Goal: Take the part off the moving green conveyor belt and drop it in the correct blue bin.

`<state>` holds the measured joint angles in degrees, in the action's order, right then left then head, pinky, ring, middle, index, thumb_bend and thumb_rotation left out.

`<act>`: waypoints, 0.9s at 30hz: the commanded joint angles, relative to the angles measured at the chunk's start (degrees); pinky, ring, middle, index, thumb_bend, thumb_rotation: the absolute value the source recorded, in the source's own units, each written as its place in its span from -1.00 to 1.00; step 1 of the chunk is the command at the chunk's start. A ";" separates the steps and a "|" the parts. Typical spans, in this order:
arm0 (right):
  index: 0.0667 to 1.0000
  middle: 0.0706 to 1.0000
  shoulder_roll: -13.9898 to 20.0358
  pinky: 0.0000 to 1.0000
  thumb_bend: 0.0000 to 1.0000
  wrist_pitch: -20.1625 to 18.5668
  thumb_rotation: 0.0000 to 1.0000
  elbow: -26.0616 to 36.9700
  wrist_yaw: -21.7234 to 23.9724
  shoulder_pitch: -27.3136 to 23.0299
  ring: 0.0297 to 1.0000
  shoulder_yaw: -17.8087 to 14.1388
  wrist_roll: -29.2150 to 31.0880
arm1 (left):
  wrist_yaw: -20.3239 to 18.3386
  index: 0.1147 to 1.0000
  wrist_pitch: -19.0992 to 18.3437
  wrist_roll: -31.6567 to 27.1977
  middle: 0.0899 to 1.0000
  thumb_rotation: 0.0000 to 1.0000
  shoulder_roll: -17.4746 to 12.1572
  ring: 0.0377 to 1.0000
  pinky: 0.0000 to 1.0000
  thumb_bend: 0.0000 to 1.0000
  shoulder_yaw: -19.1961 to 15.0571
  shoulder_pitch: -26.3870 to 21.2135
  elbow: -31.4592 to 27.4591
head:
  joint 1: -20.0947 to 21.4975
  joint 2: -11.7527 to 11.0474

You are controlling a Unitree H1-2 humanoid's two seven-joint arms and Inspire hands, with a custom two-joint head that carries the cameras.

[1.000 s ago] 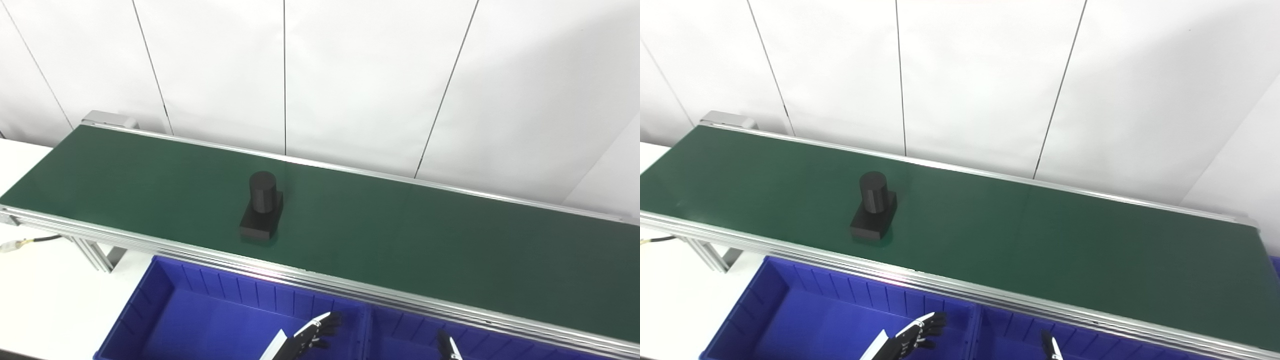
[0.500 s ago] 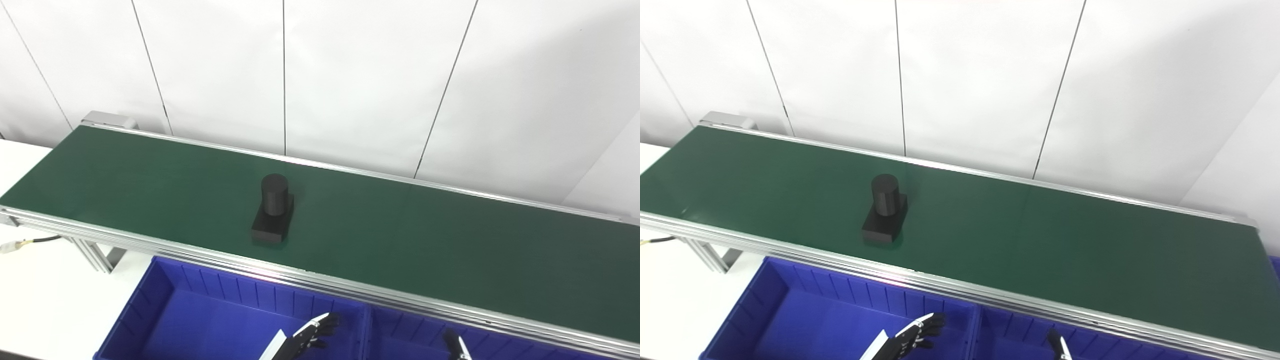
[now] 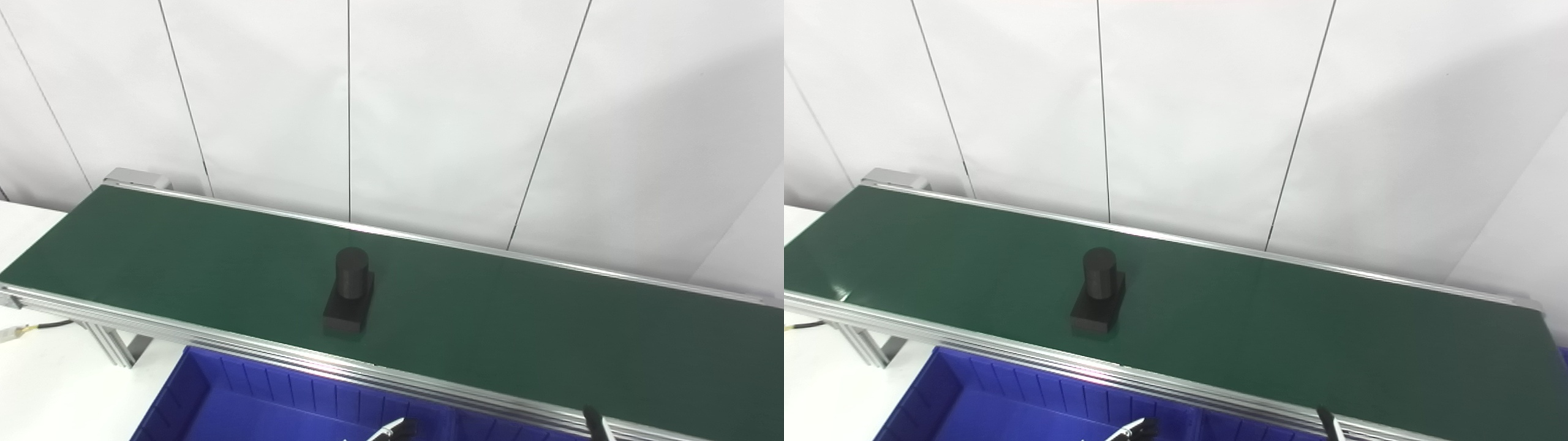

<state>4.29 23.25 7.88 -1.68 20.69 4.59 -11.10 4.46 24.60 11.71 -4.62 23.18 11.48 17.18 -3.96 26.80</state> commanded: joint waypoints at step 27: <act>0.94 0.94 2.39 0.76 0.66 -26.48 0.19 8.32 8.46 -24.11 0.90 1.62 -8.17 | 3.45 0.78 2.32 -1.16 0.80 0.60 1.05 0.78 0.73 0.52 0.51 -3.37 0.97 | 7.57 6.72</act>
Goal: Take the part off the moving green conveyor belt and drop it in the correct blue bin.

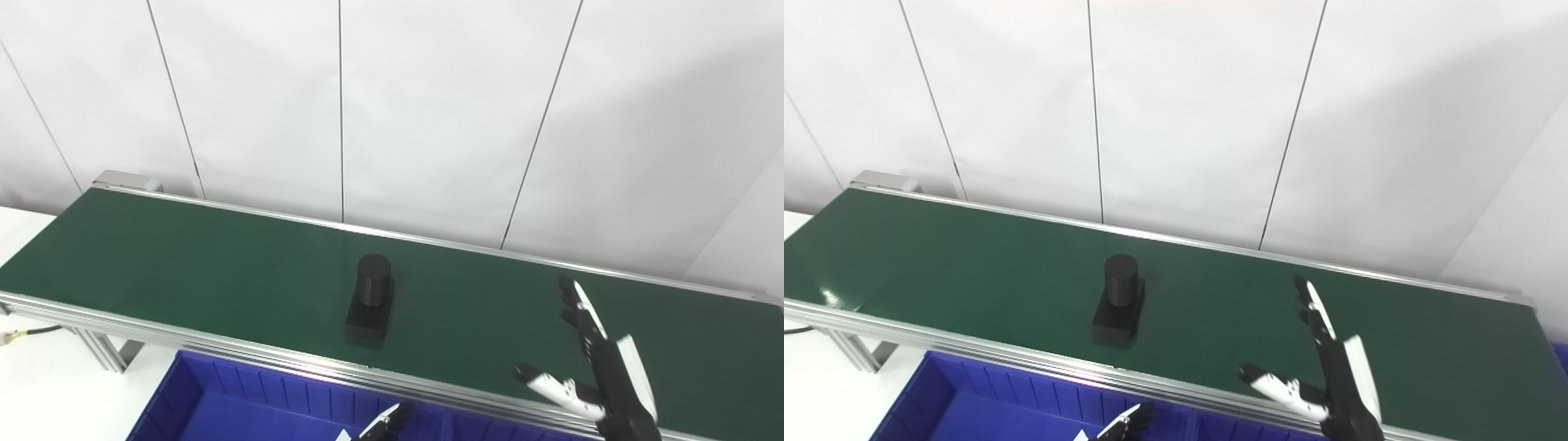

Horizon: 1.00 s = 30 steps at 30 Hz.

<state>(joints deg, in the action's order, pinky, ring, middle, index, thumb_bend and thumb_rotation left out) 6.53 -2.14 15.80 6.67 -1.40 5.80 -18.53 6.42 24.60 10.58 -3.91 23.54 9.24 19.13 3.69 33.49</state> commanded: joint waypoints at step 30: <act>0.92 0.87 -3.77 0.46 0.90 -10.38 0.13 -22.59 -2.40 -22.54 0.73 8.09 -10.67 | -0.09 0.75 2.31 -1.34 0.77 0.66 -0.71 0.77 0.74 0.63 -0.28 4.07 -7.74 | 4.04 2.76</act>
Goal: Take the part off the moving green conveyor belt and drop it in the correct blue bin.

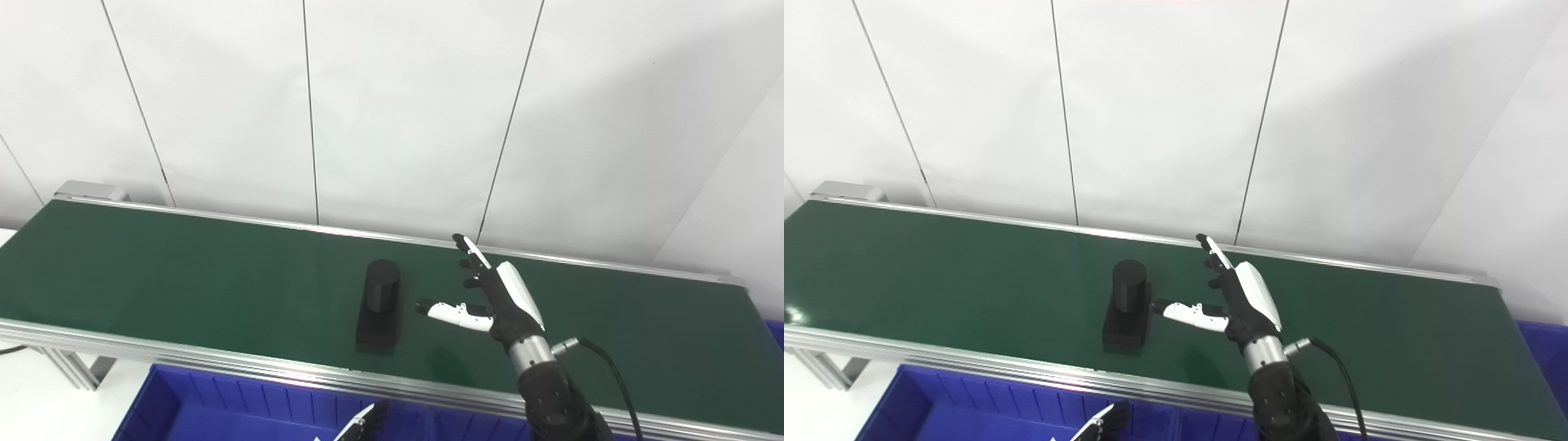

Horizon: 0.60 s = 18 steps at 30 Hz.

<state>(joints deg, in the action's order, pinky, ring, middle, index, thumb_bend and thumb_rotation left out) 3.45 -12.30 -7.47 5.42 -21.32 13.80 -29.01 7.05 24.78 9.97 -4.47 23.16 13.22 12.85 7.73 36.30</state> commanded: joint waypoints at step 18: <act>0.90 0.87 -2.44 0.84 1.00 3.12 0.09 -19.37 -8.79 -10.89 0.87 3.12 -3.11 | -1.51 0.72 2.14 -1.13 0.73 0.69 -2.29 0.72 0.67 0.57 1.44 2.47 -5.65 | 3.61 -0.08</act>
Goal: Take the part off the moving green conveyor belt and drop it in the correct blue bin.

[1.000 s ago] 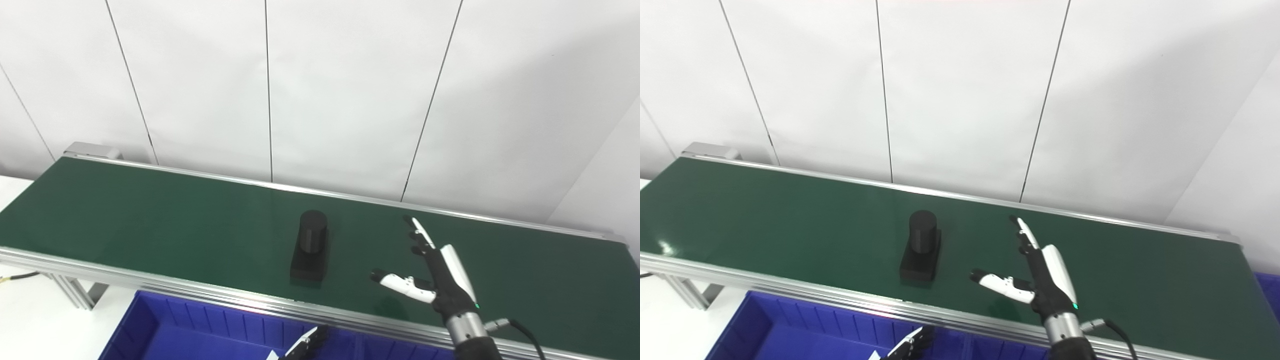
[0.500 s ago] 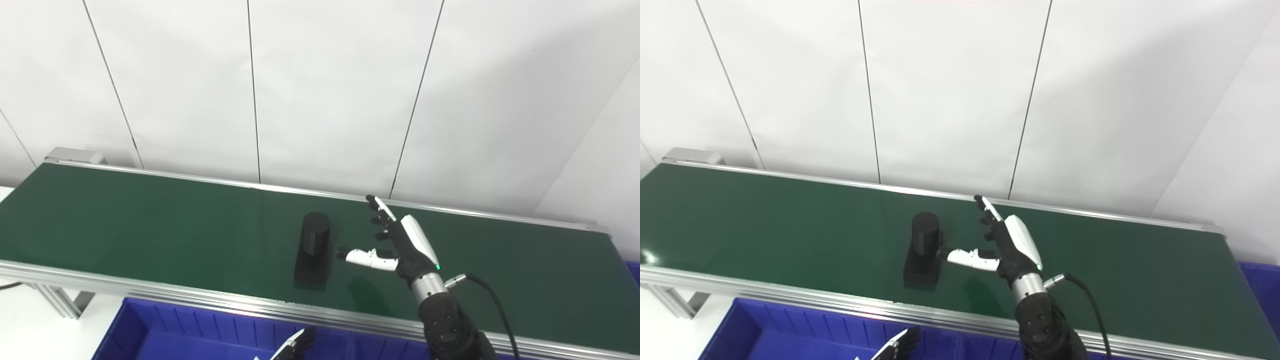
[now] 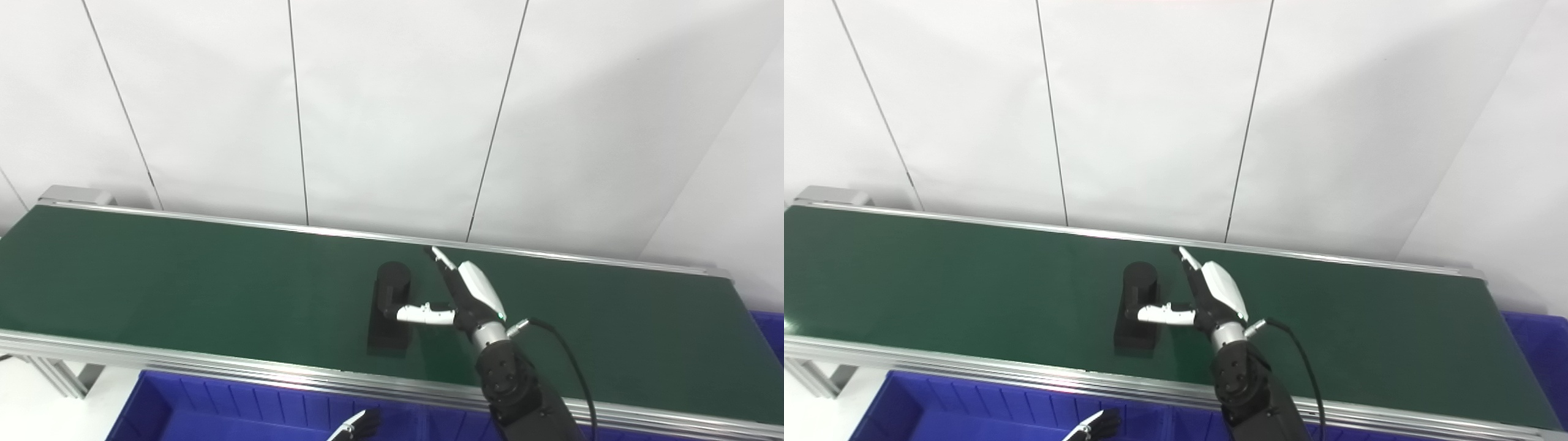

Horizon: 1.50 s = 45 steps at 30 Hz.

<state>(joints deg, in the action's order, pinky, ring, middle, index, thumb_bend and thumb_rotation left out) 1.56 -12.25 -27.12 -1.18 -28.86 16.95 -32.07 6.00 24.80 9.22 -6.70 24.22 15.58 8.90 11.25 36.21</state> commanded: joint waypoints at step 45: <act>-0.07 -0.18 -9.03 -0.69 0.02 17.85 -1.00 -25.56 -24.94 -9.75 -0.29 -3.34 8.34 | -4.25 0.71 2.11 -2.76 0.72 0.64 -0.97 0.71 0.67 0.55 -2.40 3.69 -6.83 | 1.82 2.33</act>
<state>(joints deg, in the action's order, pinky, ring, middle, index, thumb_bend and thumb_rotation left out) -6.53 2.29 -52.97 -24.14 -36.98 13.76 -23.63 2.21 24.83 7.08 -7.32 22.14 19.81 2.99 13.18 38.58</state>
